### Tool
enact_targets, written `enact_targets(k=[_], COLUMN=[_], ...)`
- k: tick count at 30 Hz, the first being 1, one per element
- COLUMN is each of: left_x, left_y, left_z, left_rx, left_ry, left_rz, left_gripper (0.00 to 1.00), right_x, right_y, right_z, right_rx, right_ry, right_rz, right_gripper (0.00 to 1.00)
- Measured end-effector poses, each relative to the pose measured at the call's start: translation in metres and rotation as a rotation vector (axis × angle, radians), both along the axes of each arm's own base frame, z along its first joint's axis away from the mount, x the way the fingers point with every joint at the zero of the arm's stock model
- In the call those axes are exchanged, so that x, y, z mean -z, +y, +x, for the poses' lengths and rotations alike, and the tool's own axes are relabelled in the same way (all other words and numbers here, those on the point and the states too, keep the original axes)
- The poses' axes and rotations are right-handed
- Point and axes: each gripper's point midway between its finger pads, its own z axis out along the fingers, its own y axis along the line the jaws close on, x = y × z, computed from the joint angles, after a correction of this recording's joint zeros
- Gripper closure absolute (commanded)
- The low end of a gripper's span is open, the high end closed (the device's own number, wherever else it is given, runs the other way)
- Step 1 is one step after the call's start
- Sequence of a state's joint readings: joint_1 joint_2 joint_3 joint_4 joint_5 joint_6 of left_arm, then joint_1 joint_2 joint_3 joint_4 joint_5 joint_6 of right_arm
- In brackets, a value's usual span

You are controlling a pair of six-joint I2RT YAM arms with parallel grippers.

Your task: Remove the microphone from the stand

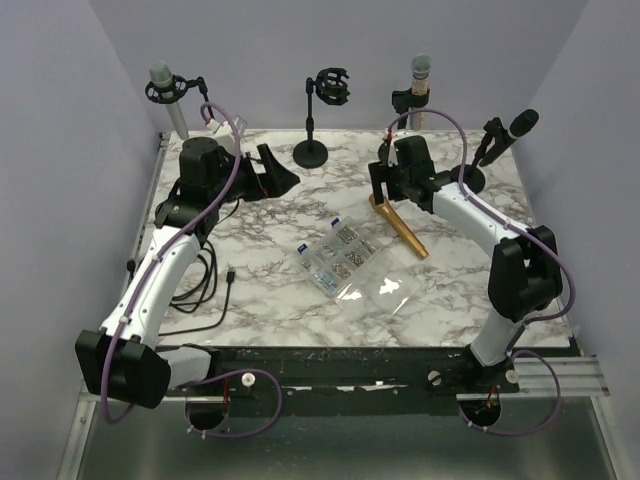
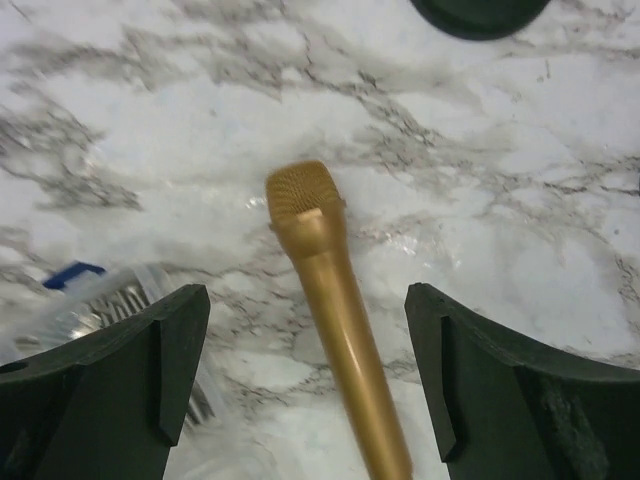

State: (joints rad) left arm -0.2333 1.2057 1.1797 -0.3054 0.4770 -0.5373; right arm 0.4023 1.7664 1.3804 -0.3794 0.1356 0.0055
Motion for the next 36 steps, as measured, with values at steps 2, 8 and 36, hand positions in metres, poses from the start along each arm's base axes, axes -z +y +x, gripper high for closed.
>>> enact_targets(k=[2,8,36], left_x=[-0.003,-0.041,-0.036], left_y=[-0.002,-0.015,-0.033], left_z=[0.015,0.087,0.316], left_rx=[-0.022,-0.080,-0.342], left_ry=[0.013,-0.043,-0.221], left_rz=[-0.019,-0.071,-0.205], left_gripper=[0.02,0.03,0.11], right_x=[-0.015,-0.054,-0.092], right_y=[0.009,0.039,0.060], right_z=[0.007,0.017,-0.006], right_rx=[0.030,0.066,0.032], right_ry=[-0.051,-0.138,-0.203], right_rz=[0.085,0.348,0.613], right_gripper=[0.13,0.13,0.13])
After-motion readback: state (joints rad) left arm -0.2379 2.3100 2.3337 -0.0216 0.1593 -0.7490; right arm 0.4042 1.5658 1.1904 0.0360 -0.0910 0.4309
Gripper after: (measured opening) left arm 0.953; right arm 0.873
